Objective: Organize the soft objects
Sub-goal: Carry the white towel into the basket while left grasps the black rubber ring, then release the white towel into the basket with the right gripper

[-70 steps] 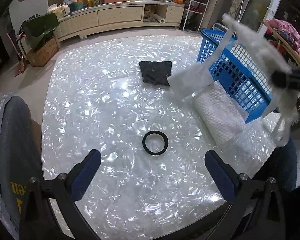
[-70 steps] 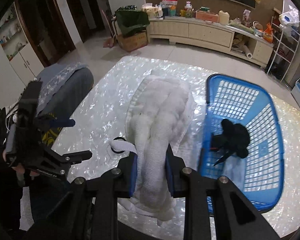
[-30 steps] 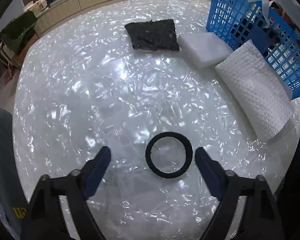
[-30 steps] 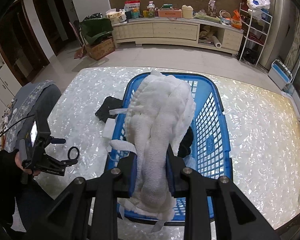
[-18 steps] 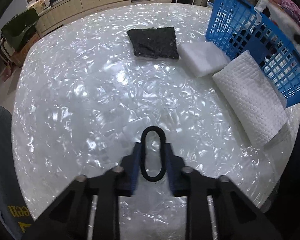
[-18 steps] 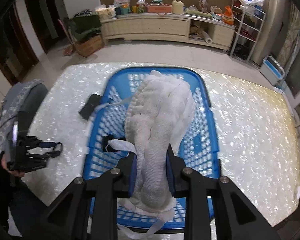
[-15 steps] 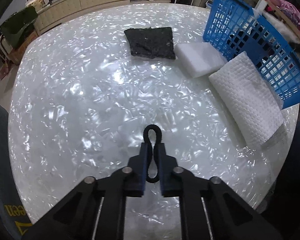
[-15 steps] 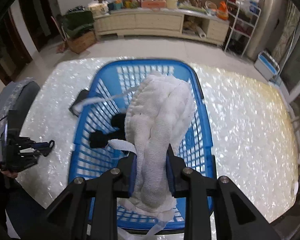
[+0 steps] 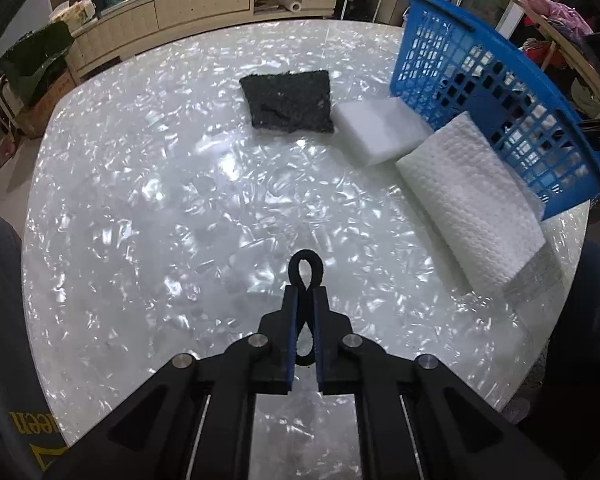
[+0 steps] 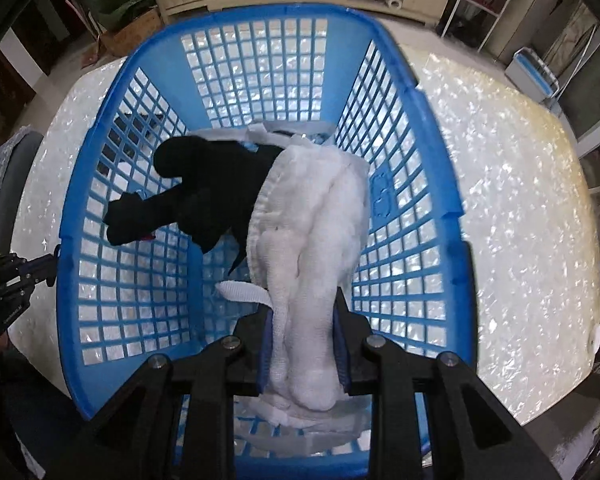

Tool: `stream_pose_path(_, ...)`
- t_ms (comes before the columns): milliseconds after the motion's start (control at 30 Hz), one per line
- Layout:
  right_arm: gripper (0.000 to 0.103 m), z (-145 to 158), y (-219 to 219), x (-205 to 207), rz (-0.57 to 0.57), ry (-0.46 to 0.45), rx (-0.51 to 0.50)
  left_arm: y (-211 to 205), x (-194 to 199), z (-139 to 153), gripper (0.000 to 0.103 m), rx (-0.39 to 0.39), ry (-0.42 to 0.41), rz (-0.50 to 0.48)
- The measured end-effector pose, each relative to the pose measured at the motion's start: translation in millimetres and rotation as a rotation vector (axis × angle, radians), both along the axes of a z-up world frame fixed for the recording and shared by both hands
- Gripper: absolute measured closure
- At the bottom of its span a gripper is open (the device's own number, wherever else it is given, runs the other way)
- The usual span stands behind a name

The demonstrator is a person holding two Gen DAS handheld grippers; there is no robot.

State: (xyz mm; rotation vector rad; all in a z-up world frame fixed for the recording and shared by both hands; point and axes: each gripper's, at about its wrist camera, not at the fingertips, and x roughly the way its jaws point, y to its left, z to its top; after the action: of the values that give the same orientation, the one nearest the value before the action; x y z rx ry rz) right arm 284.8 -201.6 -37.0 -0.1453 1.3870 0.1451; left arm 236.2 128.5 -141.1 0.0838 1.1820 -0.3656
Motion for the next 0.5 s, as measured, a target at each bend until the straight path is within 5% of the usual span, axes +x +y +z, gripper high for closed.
stream_pose_path(300, 0.071, -3.5, 8.6, -2.5, 0.030, -0.003, -0.014, -8.6, -17.5, 33.1, 0.097, -0.012, -0.034, -0.004)
stream_pose_path(400, 0.050, 1.6, 15.6, -10.4, 0.052, -0.014, 0.004, -11.8, -22.7, 48.3, 0.097, -0.008, -0.051, -0.002)
stream_pose_path(467, 0.018, 9.2, 20.5, -17.4, 0.073, -0.045, 0.004, -14.3, -27.8, 60.9, 0.097, -0.009, -0.066, 0.001)
stream_pose_path(500, 0.014, 13.8, 22.4, -21.0, 0.083, -0.067, 0.001, -15.0, -29.9, 65.9, 0.097, -0.011, -0.073, 0.002)
